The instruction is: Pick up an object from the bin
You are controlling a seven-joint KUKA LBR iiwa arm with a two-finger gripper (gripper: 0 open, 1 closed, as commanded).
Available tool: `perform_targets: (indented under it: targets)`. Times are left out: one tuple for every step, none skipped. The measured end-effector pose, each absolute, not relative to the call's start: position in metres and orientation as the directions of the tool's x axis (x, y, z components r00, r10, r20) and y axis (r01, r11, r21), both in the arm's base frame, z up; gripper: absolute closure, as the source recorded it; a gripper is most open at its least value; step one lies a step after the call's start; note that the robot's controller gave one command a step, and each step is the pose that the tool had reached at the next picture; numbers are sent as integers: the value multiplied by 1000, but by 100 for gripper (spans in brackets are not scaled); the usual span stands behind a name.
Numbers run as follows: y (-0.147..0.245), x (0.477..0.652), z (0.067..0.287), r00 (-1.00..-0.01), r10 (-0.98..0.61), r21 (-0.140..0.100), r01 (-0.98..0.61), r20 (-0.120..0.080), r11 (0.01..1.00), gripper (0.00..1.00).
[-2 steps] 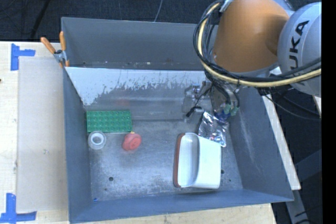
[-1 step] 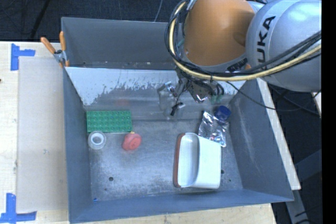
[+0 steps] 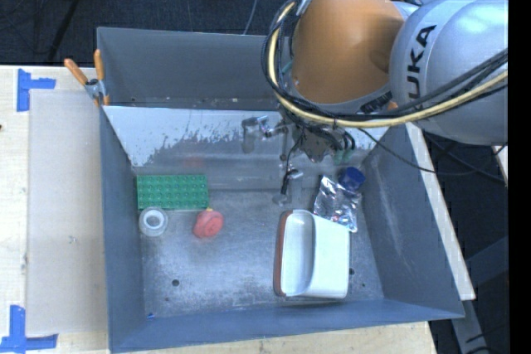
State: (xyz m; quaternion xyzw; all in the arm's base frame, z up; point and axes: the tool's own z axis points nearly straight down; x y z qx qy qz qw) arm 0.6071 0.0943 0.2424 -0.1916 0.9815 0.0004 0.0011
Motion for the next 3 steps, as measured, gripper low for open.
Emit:
perform_targets:
  targets:
    - [155,577,188,-934,-358,5,-358,6,934,0]
    - [169,602,107,-746,-666,3,-666,3,746,0]
    - [168,603,110,-750,-662,1,-662,0,750,100]
